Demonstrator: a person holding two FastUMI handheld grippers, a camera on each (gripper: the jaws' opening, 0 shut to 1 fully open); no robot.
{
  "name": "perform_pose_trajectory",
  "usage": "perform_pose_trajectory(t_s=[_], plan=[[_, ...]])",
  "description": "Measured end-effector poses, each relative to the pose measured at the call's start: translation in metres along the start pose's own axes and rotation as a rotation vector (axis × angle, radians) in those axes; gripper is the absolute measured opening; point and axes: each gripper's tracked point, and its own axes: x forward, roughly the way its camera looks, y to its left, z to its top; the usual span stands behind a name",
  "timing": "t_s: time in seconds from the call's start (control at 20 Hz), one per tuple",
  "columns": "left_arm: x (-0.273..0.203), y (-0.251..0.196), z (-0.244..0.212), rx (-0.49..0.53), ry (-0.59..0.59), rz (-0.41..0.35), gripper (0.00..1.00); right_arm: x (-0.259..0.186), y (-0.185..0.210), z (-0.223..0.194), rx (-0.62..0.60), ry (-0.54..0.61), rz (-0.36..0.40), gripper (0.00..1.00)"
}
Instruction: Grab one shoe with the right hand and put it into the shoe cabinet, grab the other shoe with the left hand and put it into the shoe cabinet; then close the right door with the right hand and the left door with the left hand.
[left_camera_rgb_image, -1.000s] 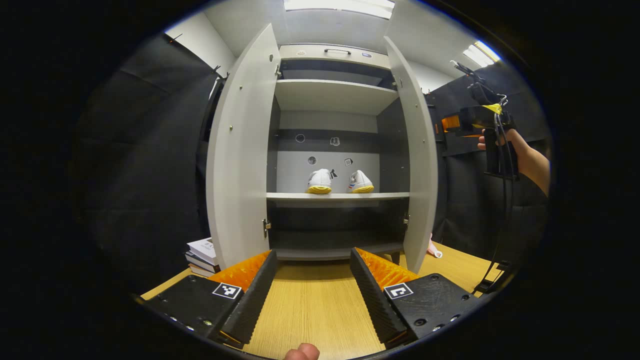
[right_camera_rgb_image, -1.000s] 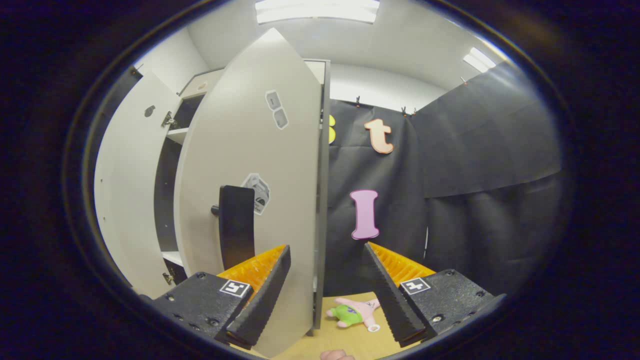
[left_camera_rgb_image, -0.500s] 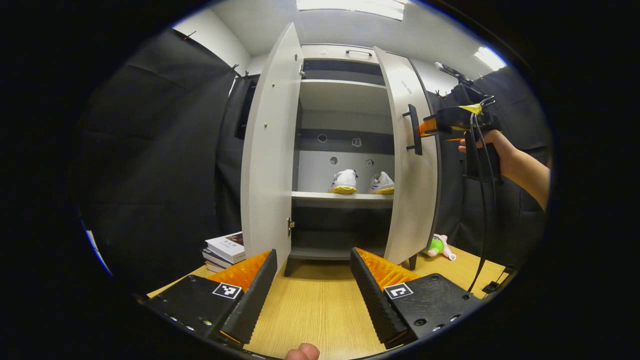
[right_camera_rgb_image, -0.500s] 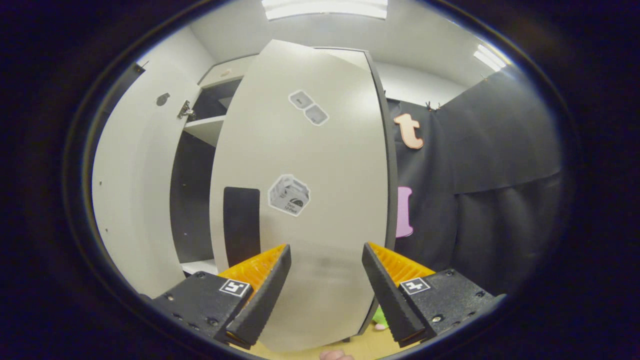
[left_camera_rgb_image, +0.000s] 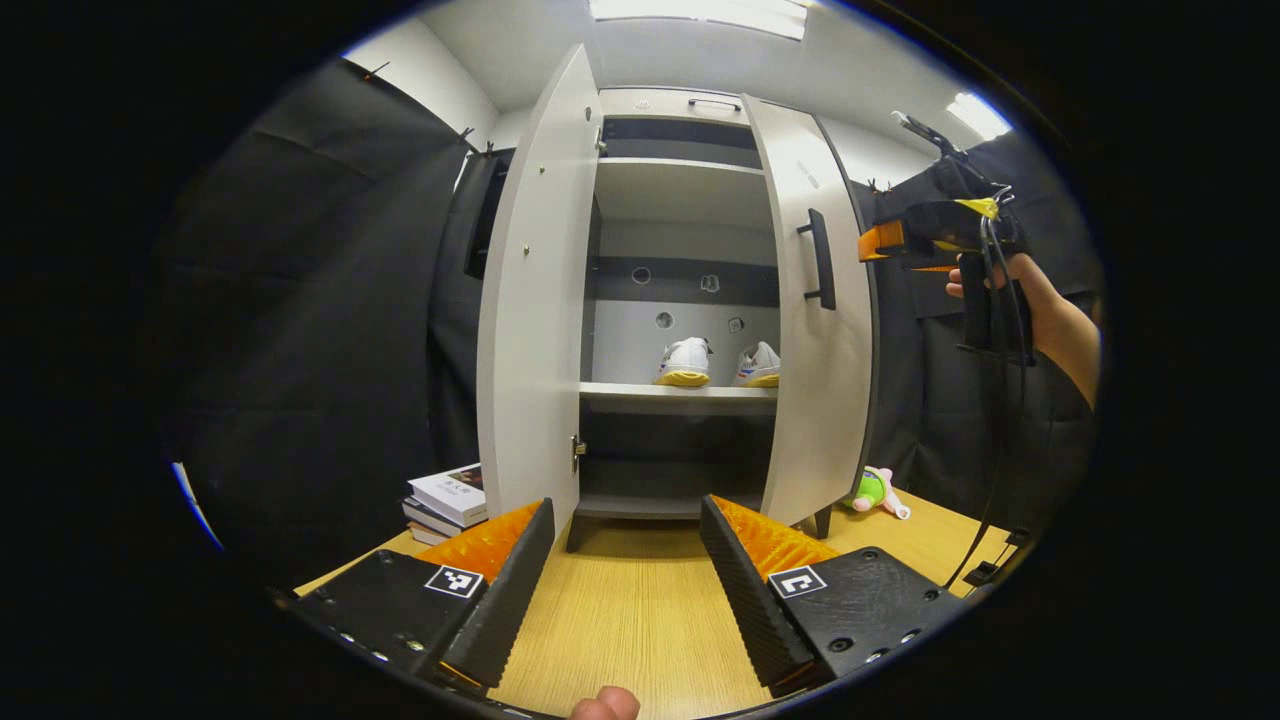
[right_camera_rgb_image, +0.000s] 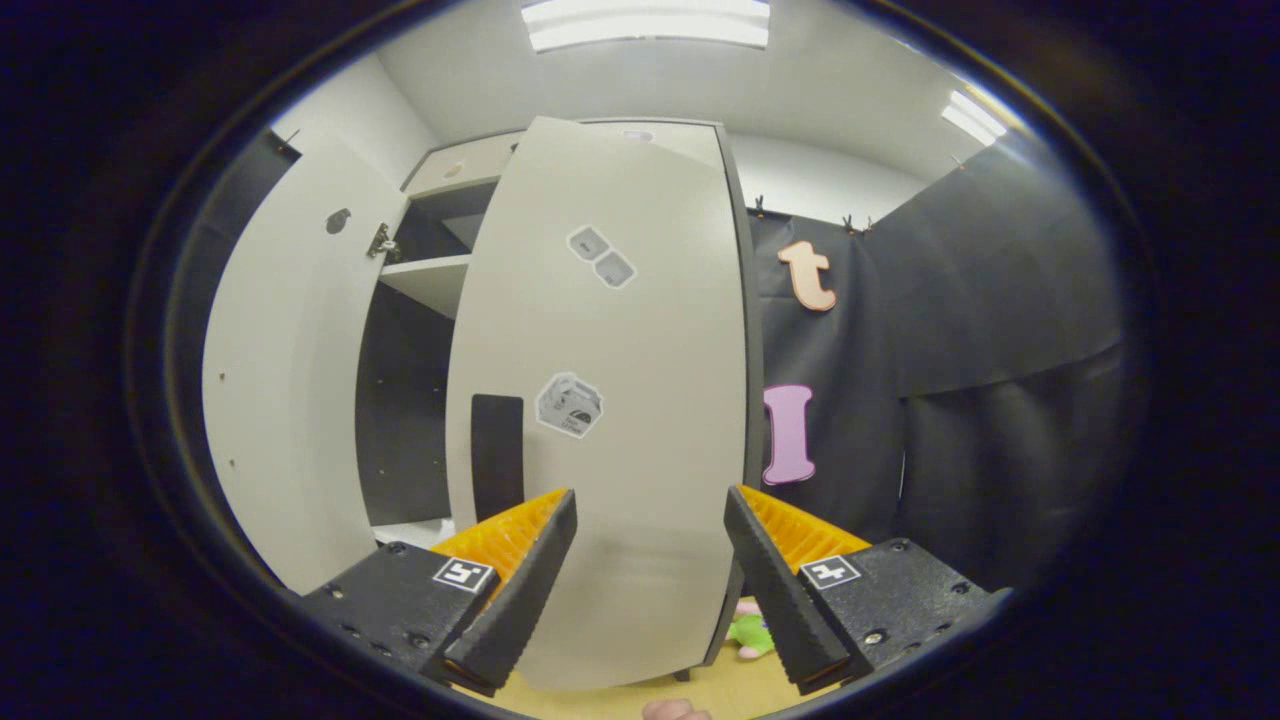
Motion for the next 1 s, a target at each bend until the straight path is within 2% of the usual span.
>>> perform_pose_trajectory(t_s=[0.45, 0.55, 0.75, 1.0], plan=[[-0.002, -0.026, 0.003, 0.019, -0.007, -0.059, 0.88, -0.076, 0.016, -0.039, -0.018, 0.001, 0.026, 0.96], [-0.003, -0.029, 0.004, 0.016, -0.013, -0.062, 0.88, -0.091, 0.019, -0.059, -0.003, 0.034, 0.026, 0.97], [-0.006, -0.041, 0.0, -0.021, 0.0, -0.084, 0.88, -0.12, 0.019, -0.108, 0.021, 0.091, -0.023, 0.97], [-0.01, -0.051, 0.001, -0.004, 0.0, -0.108, 0.88, -0.154, 0.022, -0.162, 0.018, 0.172, -0.036, 0.97]])
